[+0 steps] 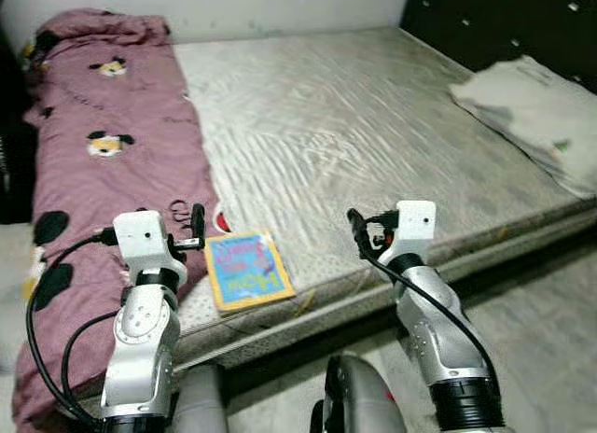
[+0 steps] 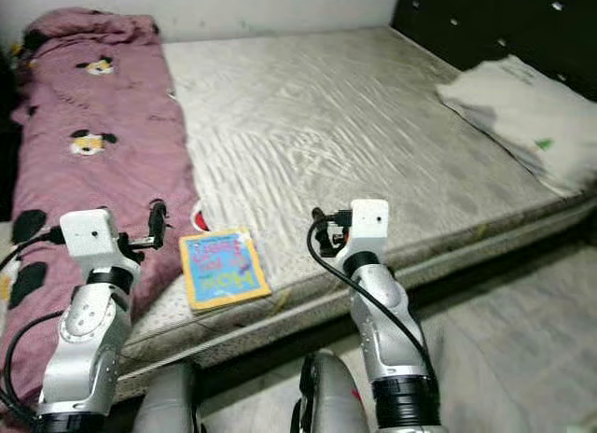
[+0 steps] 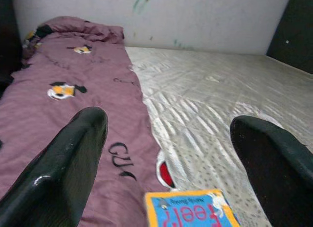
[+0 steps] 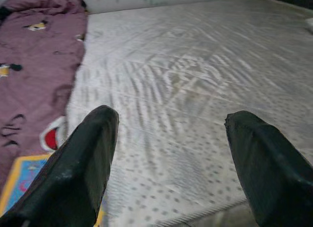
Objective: Clean up the room
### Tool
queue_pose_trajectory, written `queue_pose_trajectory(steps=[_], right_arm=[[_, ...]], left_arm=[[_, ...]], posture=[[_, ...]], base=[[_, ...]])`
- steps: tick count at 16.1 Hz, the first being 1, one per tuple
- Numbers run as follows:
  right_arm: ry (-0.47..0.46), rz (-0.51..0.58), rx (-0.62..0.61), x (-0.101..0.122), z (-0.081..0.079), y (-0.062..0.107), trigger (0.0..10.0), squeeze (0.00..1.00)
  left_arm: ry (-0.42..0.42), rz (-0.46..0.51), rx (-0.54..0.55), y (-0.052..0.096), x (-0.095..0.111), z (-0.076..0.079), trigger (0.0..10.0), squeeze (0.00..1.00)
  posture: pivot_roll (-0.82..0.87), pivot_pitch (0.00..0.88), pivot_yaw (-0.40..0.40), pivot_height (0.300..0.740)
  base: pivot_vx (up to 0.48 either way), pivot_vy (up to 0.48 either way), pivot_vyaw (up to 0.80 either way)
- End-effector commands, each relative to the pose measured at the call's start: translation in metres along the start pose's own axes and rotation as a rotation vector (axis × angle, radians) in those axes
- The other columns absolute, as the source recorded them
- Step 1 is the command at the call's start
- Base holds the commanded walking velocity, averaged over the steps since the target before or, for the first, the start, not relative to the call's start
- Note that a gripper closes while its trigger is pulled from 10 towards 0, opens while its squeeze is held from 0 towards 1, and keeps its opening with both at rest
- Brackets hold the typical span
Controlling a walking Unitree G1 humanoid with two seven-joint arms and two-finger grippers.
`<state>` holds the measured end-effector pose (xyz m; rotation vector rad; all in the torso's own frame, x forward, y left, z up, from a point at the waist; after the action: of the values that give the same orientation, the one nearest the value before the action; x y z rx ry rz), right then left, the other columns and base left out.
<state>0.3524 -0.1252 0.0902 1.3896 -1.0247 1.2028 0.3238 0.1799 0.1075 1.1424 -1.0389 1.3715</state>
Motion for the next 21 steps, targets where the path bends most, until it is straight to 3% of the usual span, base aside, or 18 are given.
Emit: queue_pose_trajectory(steps=[1, 3, 5, 8, 12, 15, 21], right_arm=[[0.01, -0.005, -0.009, -0.001, 0.003, 0.001, 10.0, 0.0], [0.029, -0.009, -0.018, -0.002, 0.005, 0.002, 10.0, 0.0], [0.02, -0.005, -0.015, -0.002, 0.005, 0.002, 10.0, 0.0], [0.032, -0.005, -0.003, -0.001, 0.003, -0.001, 10.0, 0.0], [0.028, 0.0, -0.009, -0.001, 0.004, -0.001, 10.0, 0.0], [0.039, -0.009, -0.025, -0.003, 0.008, 0.001, 10.0, 0.0], [0.057, -0.011, -0.034, -0.003, 0.015, 0.003, 10.0, 0.0]], left_arm=[[-0.004, -0.012, 0.014, -0.002, -0.002, -0.001, 10.0, 0.0], [-0.017, -0.004, 0.044, -0.002, -0.001, -0.006, 10.0, 0.0], [-0.024, 0.004, 0.147, 0.001, 0.0, -0.025, 10.0, 0.0], [-0.01, -0.012, 0.227, 0.003, -0.003, -0.041, 10.0, 0.0], [-0.023, -0.041, 0.241, 0.001, -0.008, -0.047, 10.0, 0.0], [-0.021, -0.057, 0.255, -0.002, -0.011, -0.052, 10.0, 0.0], [0.002, -0.183, 0.244, -0.022, -0.037, -0.058, 10.0, 0.0]], posture=[[0.07, 0.0, -0.052, 0.572], [0.06, 0.0, -0.055, 0.567], [0.07, 0.0, -0.056, 0.567], [0.07, 0.011, -0.06, 0.567], [0.07, 0.009, -0.06, 0.524], [0.07, 0.011, -0.058, 0.524], [0.04, 0.016, -0.055, 0.524]], base=[[0.0, 0.0, 0.0], [0.0, 0.0, 0.0], [0.0, 0.0, 0.0], [0.0, 0.0, 0.0], [0.0, 0.0, 0.0], [0.0, 0.0, 0.0], [0.0, 0.0, 0.0]])
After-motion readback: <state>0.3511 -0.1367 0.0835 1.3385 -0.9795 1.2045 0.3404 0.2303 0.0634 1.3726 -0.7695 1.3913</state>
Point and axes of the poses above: a point about 5 cm out from each wrist's last joint towards the gripper, its own y axis pointing back from the gripper into the wrist, its own x axis along the axis of the wrist's last joint, z = x × y, the point moved 6 cm from there along -y, pointing out of the wrist towards the gripper, and after that the axes turned 6 degrees about y, right-handed, at the moved point
